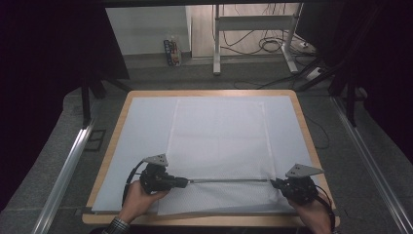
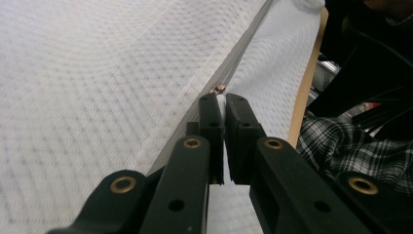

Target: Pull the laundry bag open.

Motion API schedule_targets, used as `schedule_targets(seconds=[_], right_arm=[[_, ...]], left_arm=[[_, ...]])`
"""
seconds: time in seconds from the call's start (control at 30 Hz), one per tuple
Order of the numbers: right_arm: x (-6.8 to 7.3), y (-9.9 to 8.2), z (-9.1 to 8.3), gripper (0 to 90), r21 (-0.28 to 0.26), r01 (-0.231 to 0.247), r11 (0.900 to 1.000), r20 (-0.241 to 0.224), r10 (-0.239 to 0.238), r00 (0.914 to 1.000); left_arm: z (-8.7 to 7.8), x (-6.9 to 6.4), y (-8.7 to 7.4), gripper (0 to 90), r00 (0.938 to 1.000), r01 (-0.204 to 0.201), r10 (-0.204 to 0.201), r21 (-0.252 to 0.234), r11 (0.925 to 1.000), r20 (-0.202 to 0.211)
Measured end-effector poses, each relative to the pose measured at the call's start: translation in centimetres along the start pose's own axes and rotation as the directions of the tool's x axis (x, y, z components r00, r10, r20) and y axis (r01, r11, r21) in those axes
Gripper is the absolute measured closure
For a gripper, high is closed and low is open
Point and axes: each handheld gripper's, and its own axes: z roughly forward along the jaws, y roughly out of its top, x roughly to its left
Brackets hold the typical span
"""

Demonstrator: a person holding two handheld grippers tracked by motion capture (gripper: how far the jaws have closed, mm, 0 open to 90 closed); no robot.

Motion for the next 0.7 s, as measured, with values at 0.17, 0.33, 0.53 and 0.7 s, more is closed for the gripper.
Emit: schedule_targets(seconds=[0.17, 0.33, 0.53, 0.7], right_arm=[[-0.1, 0.0, 0.0, 85.2, 0.003, -0.002, 1.0, 0.0, 0.002, 1.0], [0.0, 0.0, 0.0, 85.2, 0.006, 0.0, 1.0, 0.006, 0.0, 1.0], [-0.1, -0.1, 0.0, 85.2, 0.008, -0.008, 0.9999, 0.009, 0.008, 0.9999], [-0.2, -0.1, 0.0, 85.2, 0.01, 0.0, 1.0, 0.011, 0.0, 0.9999]], left_arm=[[-0.5, 0.2, -0.5, 87.2, 0.9999, 0.01, -0.01, -0.004, 0.9999, -0.014], [-1.2, 0.3, -1.1, 87.1, 0.9994, 0.022, -0.022, -0.006, 0.9997, -0.028], [-2.2, 0.7, -1.9, 87.2, 0.9982, 0.043, -0.044, -0.023, 0.9988, -0.042], [-2.7, 0.8, -2.4, 87.2, 0.9966, 0.054, -0.056, -0.024, 0.9982, -0.06]])
